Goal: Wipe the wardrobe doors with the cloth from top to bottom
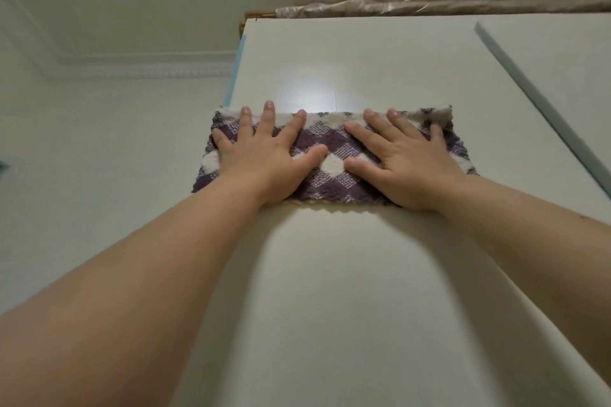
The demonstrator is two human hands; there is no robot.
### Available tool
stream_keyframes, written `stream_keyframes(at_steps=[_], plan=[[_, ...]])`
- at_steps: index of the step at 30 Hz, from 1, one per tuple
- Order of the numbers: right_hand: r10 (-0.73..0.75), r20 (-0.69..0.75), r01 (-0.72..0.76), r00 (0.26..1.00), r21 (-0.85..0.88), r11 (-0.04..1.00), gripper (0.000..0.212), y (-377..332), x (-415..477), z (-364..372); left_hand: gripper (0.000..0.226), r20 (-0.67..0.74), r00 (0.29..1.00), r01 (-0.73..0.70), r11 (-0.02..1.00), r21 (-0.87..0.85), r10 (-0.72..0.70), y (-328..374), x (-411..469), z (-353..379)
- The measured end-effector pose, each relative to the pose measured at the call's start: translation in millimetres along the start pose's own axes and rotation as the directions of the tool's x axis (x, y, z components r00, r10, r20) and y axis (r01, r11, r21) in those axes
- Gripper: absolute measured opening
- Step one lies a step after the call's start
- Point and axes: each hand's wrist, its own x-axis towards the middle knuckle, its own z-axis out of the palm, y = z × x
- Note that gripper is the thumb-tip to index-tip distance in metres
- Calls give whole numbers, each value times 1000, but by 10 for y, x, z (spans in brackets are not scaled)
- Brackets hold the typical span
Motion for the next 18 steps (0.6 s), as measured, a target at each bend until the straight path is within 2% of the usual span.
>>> stream_keyframes(at_steps=[7, 18], plan=[[2, 10, -2, 1000, -10, 1000, 62, 103, 733, -133, 68, -4, 1000, -1, 1000, -26, 1, -101, 619, -118], [-42, -10, 41, 999, -23, 999, 63, 263, 844, -150, 65, -18, 1000, 16, 1000, -24, -17, -6, 681, -105]])
